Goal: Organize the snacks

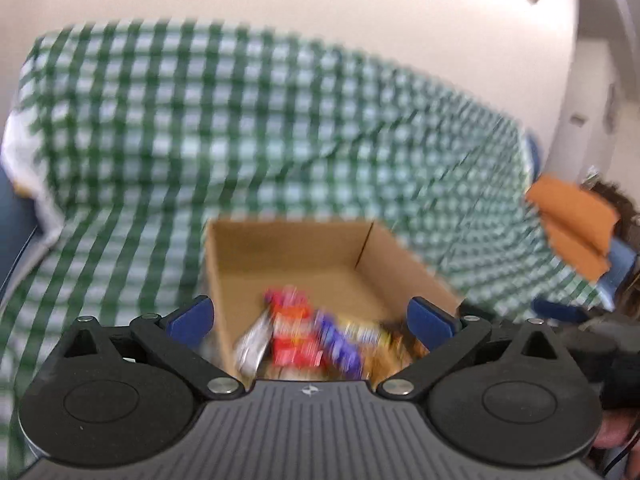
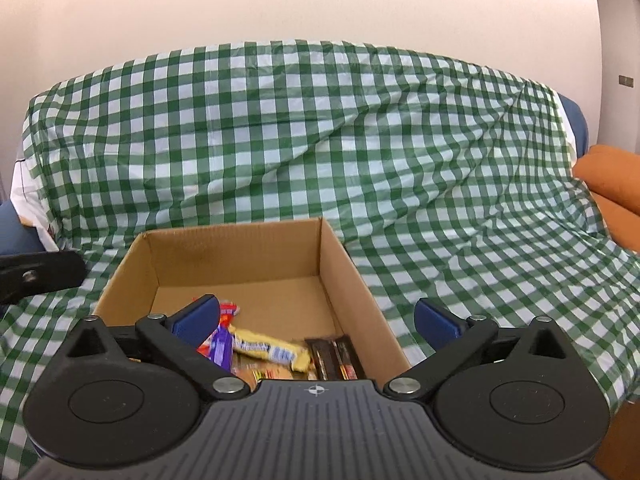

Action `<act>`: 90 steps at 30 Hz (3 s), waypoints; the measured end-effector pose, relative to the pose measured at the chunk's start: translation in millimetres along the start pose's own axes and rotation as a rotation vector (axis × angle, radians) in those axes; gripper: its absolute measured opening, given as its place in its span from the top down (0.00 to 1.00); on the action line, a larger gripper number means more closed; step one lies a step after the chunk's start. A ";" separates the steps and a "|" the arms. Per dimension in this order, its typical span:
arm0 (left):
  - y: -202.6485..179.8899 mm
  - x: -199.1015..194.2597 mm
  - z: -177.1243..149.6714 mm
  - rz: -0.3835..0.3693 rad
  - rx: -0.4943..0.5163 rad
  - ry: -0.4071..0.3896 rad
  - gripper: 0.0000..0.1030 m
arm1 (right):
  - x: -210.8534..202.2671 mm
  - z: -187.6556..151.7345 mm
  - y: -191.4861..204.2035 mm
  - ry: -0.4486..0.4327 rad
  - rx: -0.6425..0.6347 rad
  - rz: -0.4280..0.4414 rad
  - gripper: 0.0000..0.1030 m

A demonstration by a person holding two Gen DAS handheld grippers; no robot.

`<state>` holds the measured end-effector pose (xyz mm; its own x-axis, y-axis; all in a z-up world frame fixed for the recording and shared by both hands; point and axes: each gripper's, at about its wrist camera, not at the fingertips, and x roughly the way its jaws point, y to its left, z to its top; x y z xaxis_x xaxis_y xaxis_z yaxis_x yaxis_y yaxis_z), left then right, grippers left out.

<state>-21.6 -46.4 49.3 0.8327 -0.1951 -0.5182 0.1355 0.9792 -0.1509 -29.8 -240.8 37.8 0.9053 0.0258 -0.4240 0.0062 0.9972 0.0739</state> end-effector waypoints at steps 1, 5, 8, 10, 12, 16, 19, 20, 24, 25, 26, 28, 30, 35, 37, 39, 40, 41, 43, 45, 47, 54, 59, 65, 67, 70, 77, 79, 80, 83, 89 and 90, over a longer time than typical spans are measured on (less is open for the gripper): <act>-1.5 -1.6 -5.1 0.032 -0.008 0.038 0.00 | -3.5 -2.5 -2.3 0.009 0.008 -0.001 0.01; -4.7 -11.0 -29.5 0.080 -0.033 0.074 0.00 | -10.9 -13.0 -6.8 0.075 0.022 0.013 0.01; -5.9 -10.8 -43.9 0.122 -0.005 0.086 0.00 | -11.8 -18.7 -3.2 0.095 -0.028 0.012 0.01; -1.2 -3.1 -46.1 0.108 -0.040 0.132 0.00 | -10.5 -22.7 0.4 0.103 -0.073 -0.005 0.01; 0.3 3.5 -48.0 0.119 -0.038 0.151 0.00 | -8.1 -24.5 2.9 0.111 -0.098 -0.012 0.01; 2.1 14.1 -50.6 0.126 -0.047 0.183 0.00 | -0.7 -25.4 2.1 0.139 -0.094 -0.009 0.01; 0.5 17.7 -51.5 0.135 -0.042 0.191 0.00 | 2.5 -25.9 5.0 0.143 -0.101 -0.013 0.01; -1.0 20.1 -50.9 0.136 -0.041 0.190 0.00 | 3.6 -25.9 6.3 0.143 -0.101 -0.008 0.01; 3.4 24.7 -50.2 0.148 -0.053 0.196 0.00 | 6.4 -24.4 11.5 0.143 -0.102 0.004 0.01; 5.3 25.1 -50.2 0.150 -0.060 0.198 0.00 | 7.3 -24.0 13.9 0.142 -0.105 0.007 0.01; 6.8 25.5 -49.9 0.150 -0.065 0.200 0.00 | 7.6 -23.6 14.8 0.143 -0.108 0.011 0.01; 8.3 26.2 -49.5 0.151 -0.069 0.204 0.00 | 9.1 -23.0 18.2 0.145 -0.115 0.020 0.01; 8.0 26.0 -49.0 0.152 -0.067 0.203 0.00 | 10.1 -22.5 20.9 0.146 -0.125 0.027 0.01; 6.8 27.4 -48.3 0.147 -0.064 0.202 0.00 | 10.8 -23.2 26.9 0.144 -0.147 0.030 0.01; 6.2 28.0 -48.2 0.143 -0.066 0.202 0.00 | 11.5 -23.3 27.0 0.145 -0.148 0.027 0.01; 5.6 28.6 -48.1 0.140 -0.066 0.204 0.00 | 11.9 -22.9 25.0 0.148 -0.143 0.028 0.01; 5.4 28.9 -48.1 0.139 -0.066 0.205 0.00 | 12.1 -22.8 24.5 0.148 -0.142 0.027 0.01; 5.2 28.9 -48.1 0.139 -0.066 0.205 0.00 | 12.2 -22.8 23.8 0.148 -0.142 0.027 0.01; 5.1 28.9 -48.2 0.140 -0.067 0.205 0.00 | 12.5 -22.7 24.1 0.148 -0.142 0.025 0.01; 5.0 28.9 -48.2 0.140 -0.067 0.205 0.00 | 12.4 -22.7 23.6 0.149 -0.142 0.027 0.01; 5.1 29.1 -48.2 0.140 -0.067 0.206 0.00 | 12.5 -22.7 23.7 0.148 -0.142 0.028 0.01; 5.3 28.9 -48.1 0.139 -0.067 0.206 0.00 | 12.3 -22.7 24.3 0.149 -0.143 0.026 0.01; 5.2 28.8 -48.1 0.139 -0.067 0.205 0.00 | 12.3 -22.7 24.2 0.149 -0.143 0.027 0.01; 5.1 28.8 -48.0 0.140 -0.067 0.205 0.00 | 12.2 -22.7 24.3 0.149 -0.143 0.027 0.01; 5.2 28.7 -48.0 0.138 -0.067 0.206 0.00 | 12.3 -22.7 24.3 0.149 -0.143 0.027 0.01; 4.9 29.1 -48.2 0.139 -0.068 0.206 0.00 | 12.3 -22.6 24.3 0.149 -0.143 0.026 0.01; 4.9 29.1 -48.3 0.139 -0.068 0.206 0.00 | 12.4 -22.5 24.2 0.149 -0.143 0.026 0.01; 4.9 29.4 -48.3 0.138 -0.070 0.207 0.00 | 12.5 -22.5 24.1 0.149 -0.143 0.027 0.01; 5.0 29.4 -48.3 0.137 -0.071 0.208 0.00 | 12.5 -22.5 24.2 0.149 -0.143 0.027 0.01; 4.8 30.4 -49.2 0.137 -0.074 0.209 0.00 | 12.5 -22.5 24.3 0.149 -0.143 0.026 0.01; 5.4 30.3 -49.0 0.135 -0.075 0.210 0.00 | 12.6 -22.5 24.1 0.149 -0.143 0.027 0.01; 5.4 30.7 -49.2 0.134 -0.077 0.211 0.00 | 12.6 -22.5 24.0 0.149 -0.143 0.026 0.01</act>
<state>-21.7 -49.9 -8.8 0.7092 -0.0789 -0.7006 -0.0169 0.9915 -0.1287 -27.7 -215.0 13.9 0.8315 0.0514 -0.5532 -0.0866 0.9955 -0.0375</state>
